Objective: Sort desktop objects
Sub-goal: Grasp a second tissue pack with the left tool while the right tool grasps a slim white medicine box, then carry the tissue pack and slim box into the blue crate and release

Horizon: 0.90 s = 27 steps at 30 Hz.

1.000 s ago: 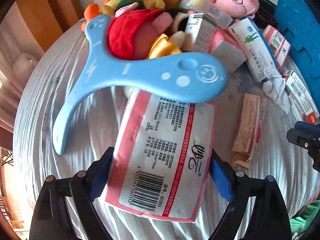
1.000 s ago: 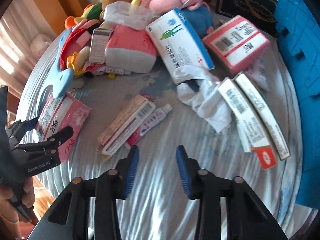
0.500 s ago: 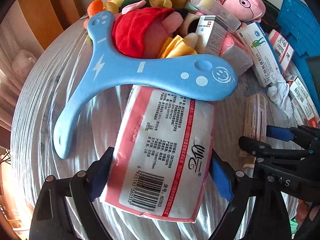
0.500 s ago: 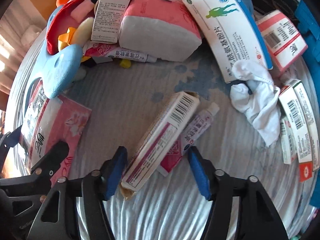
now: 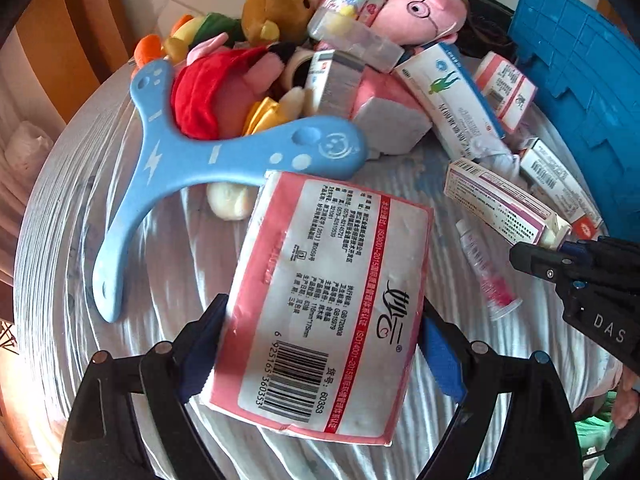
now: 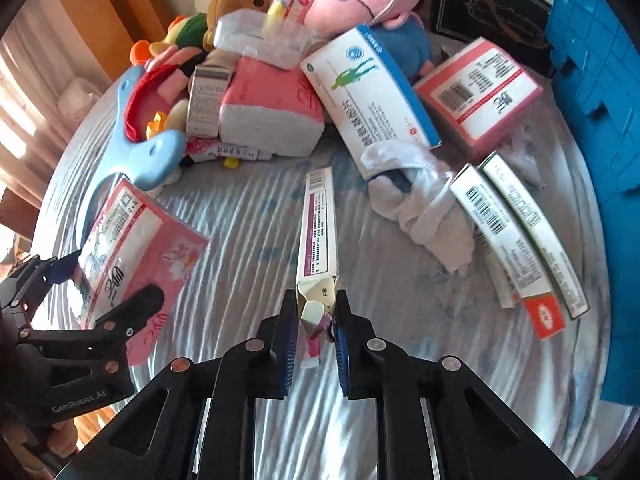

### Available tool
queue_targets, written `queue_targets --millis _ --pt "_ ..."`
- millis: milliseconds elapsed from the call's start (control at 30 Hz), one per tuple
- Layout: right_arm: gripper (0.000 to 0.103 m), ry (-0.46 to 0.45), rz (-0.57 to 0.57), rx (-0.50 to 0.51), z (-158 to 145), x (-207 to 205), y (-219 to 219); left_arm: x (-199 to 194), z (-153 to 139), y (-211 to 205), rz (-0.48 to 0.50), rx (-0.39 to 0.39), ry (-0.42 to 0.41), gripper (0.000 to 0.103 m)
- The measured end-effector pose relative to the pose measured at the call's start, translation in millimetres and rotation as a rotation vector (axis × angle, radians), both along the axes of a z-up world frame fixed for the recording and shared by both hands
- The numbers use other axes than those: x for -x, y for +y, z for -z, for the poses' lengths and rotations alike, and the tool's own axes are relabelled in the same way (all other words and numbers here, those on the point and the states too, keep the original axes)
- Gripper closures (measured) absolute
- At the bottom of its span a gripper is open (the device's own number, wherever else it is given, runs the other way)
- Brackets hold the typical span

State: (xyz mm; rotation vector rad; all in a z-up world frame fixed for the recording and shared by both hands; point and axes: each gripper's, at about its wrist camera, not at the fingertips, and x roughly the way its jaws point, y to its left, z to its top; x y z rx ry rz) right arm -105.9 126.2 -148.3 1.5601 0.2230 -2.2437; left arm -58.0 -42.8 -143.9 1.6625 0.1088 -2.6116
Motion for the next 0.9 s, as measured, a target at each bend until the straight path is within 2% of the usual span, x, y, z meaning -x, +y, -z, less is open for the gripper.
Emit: queue_targets --millis 100,133,267,300,367,667,833,900 --pt "0.087 0.07 -0.011 0.019 -24 -6 12 -3 -19 22 0.023 0.006 0.037 0.014" --pt "0.087 0.084 -0.011 0.034 -32 -5 17 17 -29 27 0.032 0.002 0.049 0.014" --pt "0.087 0.177 0.017 0.065 -73 -9 38 30 -61 60 0.074 0.013 0.133 0.014" --pt "0.087 0.194 0.026 0.072 -82 -5 45 25 -79 60 0.084 0.019 0.156 0.014" --pt "0.087 0.236 0.047 0.079 -102 -3 57 40 -101 80 0.105 0.02 0.205 0.014" --pt "0.087 0.495 0.138 0.077 -217 -15 150 62 -206 172 0.229 -0.005 0.422 0.014" --pt "0.087 0.582 0.207 0.098 -265 -18 214 75 -254 240 0.303 -0.046 0.495 0.014" --pt "0.087 0.616 0.234 0.076 -280 -16 243 77 -271 268 0.33 -0.048 0.524 0.014"
